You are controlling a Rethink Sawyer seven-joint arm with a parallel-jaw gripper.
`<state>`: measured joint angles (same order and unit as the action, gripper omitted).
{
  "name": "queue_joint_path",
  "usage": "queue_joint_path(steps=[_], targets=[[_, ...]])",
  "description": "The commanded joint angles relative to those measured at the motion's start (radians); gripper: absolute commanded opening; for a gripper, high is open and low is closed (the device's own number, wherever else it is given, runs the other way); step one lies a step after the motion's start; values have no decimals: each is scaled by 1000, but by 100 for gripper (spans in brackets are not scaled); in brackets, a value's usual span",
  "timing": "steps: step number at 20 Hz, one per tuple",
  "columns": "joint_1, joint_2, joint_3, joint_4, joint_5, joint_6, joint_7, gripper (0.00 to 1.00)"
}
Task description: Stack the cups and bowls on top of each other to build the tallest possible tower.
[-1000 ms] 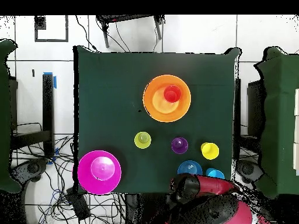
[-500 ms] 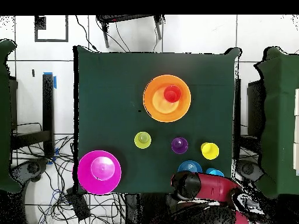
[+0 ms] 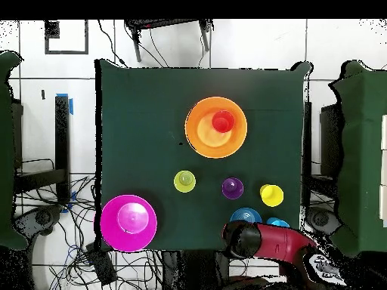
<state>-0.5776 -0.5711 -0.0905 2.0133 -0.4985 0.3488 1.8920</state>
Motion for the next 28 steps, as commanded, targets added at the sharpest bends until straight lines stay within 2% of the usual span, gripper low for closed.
queue_joint_path(steps=[1, 3, 10, 18, 25, 28], targets=[[24, -31, 148, -32, 87, 147, 21, 100], [28, -32, 156, -46, 95, 163, 16, 100], [23, 12, 177, -79, 98, 106, 33, 100], [16, 19, 221, -166, 100, 179, -22, 100], [-11, 33, 253, -177, 95, 173, -21, 100], [-21, 48, 266, -211, 96, 199, -32, 100]])
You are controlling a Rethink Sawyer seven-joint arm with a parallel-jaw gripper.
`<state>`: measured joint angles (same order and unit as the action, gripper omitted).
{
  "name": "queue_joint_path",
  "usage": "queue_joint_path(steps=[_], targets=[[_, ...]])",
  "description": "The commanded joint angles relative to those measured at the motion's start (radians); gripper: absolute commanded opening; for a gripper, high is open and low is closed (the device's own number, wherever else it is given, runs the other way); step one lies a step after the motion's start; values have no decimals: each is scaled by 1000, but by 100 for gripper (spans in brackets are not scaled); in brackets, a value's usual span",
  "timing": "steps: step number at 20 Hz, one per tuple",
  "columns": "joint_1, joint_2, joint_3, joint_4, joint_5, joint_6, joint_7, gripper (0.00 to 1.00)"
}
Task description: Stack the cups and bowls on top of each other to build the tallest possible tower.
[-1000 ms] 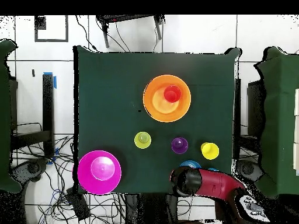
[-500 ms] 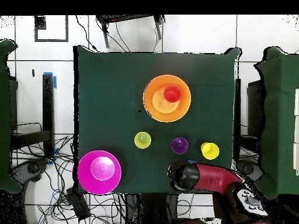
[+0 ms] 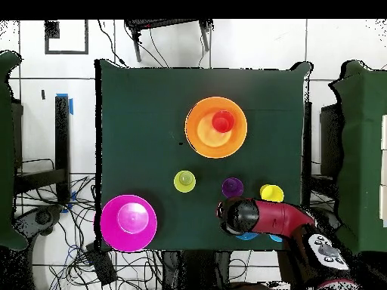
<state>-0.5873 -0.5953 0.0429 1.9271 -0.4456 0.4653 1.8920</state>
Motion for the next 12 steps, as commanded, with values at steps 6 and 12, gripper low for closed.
queue_joint_path(steps=[6, 12], targets=[[-5, 105, 146, -211, 57, 157, -31, 100], [21, 120, 113, -210, 22, 116, 3, 100]])
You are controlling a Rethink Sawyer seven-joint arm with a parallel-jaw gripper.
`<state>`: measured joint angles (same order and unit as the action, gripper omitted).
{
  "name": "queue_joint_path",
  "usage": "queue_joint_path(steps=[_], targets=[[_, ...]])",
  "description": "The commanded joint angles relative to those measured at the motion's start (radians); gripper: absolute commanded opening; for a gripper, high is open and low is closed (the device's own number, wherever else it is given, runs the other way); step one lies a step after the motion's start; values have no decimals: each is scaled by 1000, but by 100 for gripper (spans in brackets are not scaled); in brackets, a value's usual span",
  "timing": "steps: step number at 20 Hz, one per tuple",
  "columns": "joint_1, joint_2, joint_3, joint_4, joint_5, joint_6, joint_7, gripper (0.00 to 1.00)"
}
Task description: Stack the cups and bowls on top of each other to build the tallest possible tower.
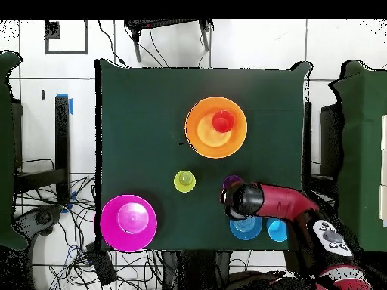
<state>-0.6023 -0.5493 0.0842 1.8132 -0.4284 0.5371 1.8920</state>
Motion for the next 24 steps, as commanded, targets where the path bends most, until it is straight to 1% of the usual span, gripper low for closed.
queue_joint_path(steps=[1, 2, 7, 8, 9, 11, 14, 17, 21, 24], targets=[[37, 76, 67, -88, -3, 28, 9, 100], [41, 78, 55, -68, -14, -4, 27, 100], [63, 97, 11, -29, -45, -78, 72, 100], [70, 102, -3, -16, -57, -111, 87, 100], [71, 102, -7, -10, -58, -122, 89, 100], [72, 100, -20, 31, -69, -167, 99, 100], [73, 86, -21, 45, -63, -171, 89, 100], [77, 88, -24, 55, -55, -189, 85, 100], [78, 72, -22, 74, -40, -180, 71, 100], [67, 52, -20, 116, -47, -207, 64, 100]])
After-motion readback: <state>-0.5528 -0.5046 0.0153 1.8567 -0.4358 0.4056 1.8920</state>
